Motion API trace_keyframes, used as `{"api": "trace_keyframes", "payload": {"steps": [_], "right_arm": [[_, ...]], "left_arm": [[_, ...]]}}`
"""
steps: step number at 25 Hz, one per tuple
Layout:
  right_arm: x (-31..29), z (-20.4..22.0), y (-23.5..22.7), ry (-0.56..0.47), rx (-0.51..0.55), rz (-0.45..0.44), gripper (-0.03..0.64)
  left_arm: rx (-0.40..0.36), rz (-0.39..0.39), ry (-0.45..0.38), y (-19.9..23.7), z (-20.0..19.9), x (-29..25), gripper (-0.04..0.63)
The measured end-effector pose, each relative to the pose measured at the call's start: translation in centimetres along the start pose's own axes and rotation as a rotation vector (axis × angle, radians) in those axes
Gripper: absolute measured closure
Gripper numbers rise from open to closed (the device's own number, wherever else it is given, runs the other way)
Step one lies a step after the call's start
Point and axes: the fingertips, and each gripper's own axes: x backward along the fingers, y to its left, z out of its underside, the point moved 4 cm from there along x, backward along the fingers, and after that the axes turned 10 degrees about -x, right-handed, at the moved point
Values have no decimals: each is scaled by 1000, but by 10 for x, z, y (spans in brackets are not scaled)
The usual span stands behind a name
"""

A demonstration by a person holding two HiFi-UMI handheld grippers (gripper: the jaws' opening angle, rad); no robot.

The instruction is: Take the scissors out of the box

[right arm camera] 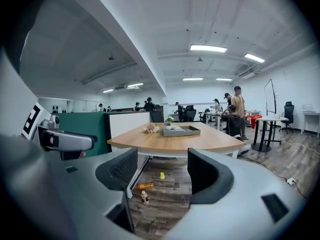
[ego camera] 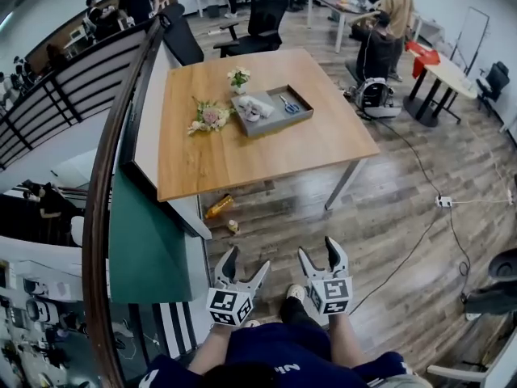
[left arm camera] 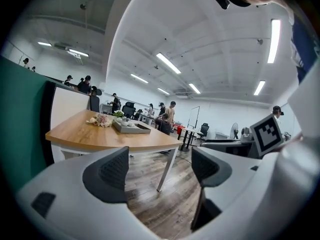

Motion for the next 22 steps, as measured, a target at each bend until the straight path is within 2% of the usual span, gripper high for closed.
{"api": "trace_keyframes", "payload": {"steps": [6,11,17,22], "right_arm": [[-46,-25,-46,14,36,-65,314],[-68,-41,-77,13,63,-104,316],[-77,-46,-113,32,63,-100,321],[-82,-40,-125,49,59,-90,322]], "left_arm": [[-2,-30,20,-9,-12,-66,221],[27,-39,28,-19,-18,-110,221],[37,-29,26,-36,-22,-148,221],[47,-21,49,-39,-15,-162,221]]}}
